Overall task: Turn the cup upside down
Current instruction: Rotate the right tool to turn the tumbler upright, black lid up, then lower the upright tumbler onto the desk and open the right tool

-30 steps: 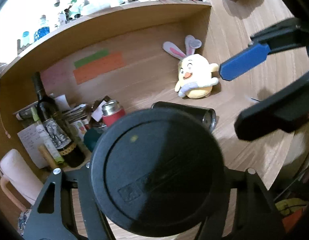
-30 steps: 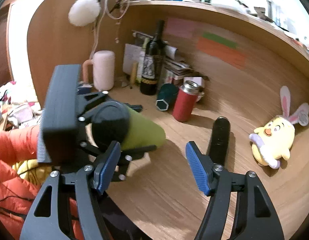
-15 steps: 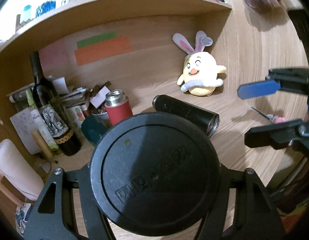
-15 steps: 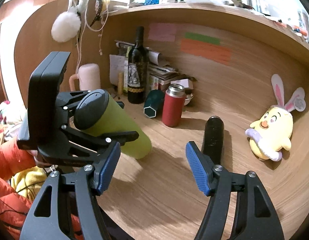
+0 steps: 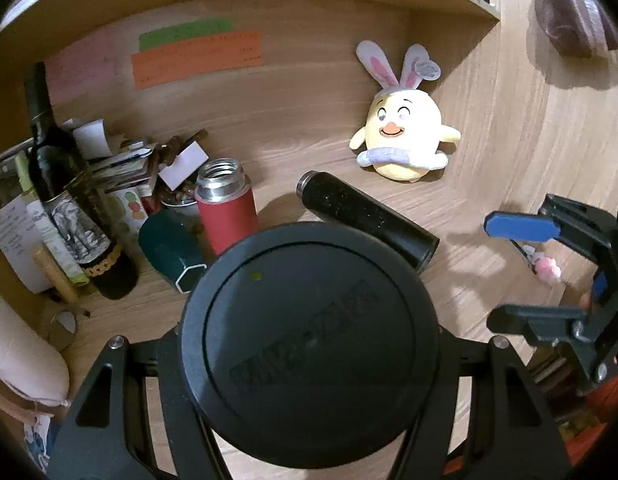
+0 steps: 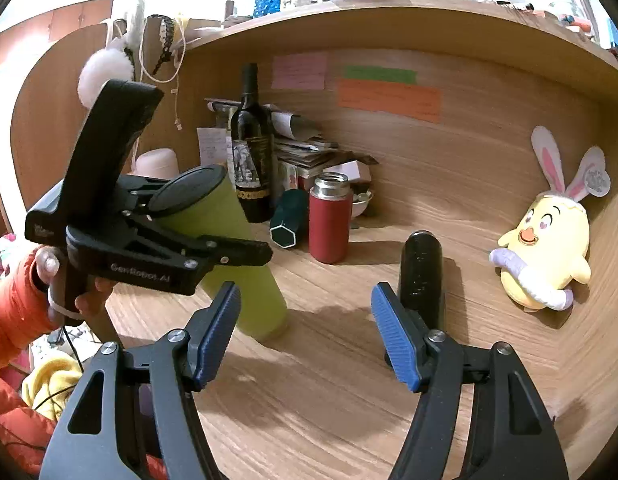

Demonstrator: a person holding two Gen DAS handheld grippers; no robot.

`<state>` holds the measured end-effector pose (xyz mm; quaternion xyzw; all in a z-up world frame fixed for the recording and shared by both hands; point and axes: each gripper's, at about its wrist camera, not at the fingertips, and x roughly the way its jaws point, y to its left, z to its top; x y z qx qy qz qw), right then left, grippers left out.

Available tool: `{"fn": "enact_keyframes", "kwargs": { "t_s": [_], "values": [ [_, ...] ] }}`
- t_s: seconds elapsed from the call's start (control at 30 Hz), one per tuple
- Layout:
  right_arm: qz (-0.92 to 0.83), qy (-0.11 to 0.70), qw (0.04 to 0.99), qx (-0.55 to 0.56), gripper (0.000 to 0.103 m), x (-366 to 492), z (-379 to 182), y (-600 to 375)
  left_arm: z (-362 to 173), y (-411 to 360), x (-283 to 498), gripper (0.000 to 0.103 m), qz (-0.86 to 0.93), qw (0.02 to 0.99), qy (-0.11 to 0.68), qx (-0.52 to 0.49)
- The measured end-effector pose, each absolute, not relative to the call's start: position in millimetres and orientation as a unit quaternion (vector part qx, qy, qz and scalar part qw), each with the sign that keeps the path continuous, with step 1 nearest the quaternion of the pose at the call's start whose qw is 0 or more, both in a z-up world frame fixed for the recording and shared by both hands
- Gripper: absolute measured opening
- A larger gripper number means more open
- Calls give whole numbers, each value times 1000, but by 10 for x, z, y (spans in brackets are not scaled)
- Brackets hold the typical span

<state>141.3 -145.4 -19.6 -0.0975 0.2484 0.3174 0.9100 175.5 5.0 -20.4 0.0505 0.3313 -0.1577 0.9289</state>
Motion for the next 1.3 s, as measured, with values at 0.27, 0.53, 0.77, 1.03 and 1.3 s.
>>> {"fn": "enact_keyframes", "kwargs": {
  "t_s": [0.27,0.53,0.77,1.03,1.3],
  "values": [
    [318,253,911,-69,65,1538,-259,-1556,-201,-56,1991,64,-155,926,341,52],
    [321,258,910,-52,65,1622,-315,-1611,-242,-58,2107,64,-153,925,345,40],
    [320,264,909,-46,65,1632,-352,-1616,-350,-64,2100,64,-150,921,356,44],
    [320,257,911,-45,64,1576,-329,-1600,-237,-84,1849,89,-146,933,325,59],
    [317,239,917,-46,66,1425,-229,-1594,-55,-33,1428,95,-115,950,282,64]
  ]
}}
